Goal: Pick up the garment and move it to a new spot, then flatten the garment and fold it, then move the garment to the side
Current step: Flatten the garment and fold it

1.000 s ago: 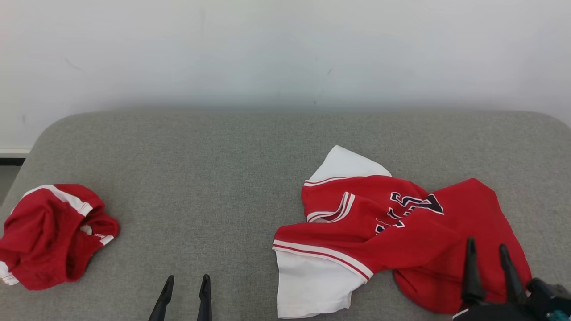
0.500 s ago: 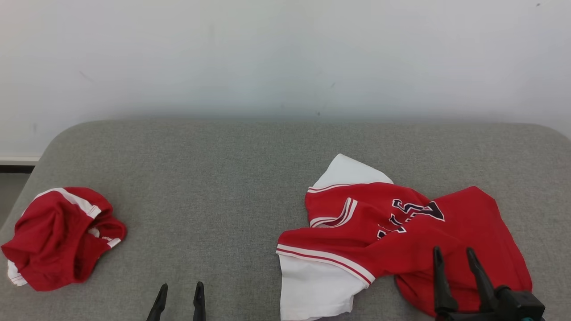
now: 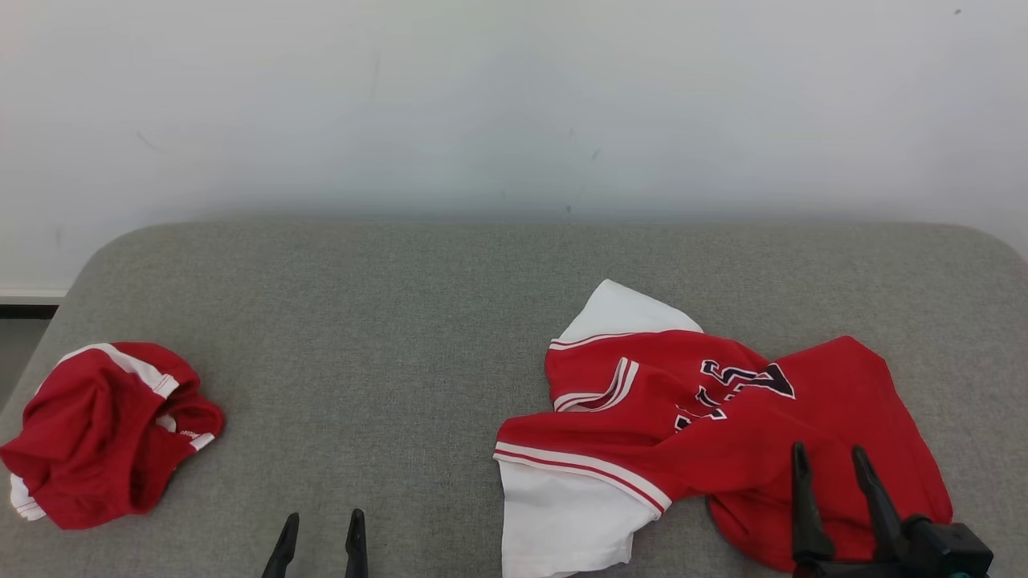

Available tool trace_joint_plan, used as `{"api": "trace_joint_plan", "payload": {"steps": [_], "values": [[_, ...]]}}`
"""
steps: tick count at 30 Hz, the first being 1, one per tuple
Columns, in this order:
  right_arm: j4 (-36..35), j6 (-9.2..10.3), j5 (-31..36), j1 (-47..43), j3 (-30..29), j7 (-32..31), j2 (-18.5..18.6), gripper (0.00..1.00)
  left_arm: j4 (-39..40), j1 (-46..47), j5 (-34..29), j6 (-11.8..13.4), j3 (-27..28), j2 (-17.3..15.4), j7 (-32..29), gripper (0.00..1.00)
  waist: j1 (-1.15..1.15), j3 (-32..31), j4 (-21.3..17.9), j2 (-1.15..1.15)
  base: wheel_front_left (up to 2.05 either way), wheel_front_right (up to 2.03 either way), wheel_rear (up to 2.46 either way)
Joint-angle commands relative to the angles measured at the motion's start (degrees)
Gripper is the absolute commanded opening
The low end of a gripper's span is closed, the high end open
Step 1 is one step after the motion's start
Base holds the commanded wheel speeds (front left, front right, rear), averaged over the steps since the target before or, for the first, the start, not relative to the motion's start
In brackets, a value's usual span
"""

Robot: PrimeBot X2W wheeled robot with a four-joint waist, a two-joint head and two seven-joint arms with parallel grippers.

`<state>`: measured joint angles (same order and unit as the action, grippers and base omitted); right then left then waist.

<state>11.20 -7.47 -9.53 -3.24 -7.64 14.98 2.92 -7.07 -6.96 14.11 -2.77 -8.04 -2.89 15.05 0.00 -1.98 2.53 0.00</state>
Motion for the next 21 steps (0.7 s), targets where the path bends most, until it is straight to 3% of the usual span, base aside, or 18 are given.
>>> {"api": "trace_joint_plan", "payload": {"steps": [1,21], "values": [[-0.26,-0.03,0.31,-0.60,-0.09,0.23,-0.07,1.00,0.06,-0.45,-0.36,0.18,0.38,0.02,0.19,1.00,0.00,-0.09,0.00,0.00,0.00,0.00,0.00],[-4.48,-0.03,7.09,-7.75,1.42,-0.20,-0.08,1.00,1.75,-1.35,-5.49,0.40,6.63,0.03,0.19,1.00,0.00,0.04,-1.11,0.00,0.00,0.00,0.00]]}}
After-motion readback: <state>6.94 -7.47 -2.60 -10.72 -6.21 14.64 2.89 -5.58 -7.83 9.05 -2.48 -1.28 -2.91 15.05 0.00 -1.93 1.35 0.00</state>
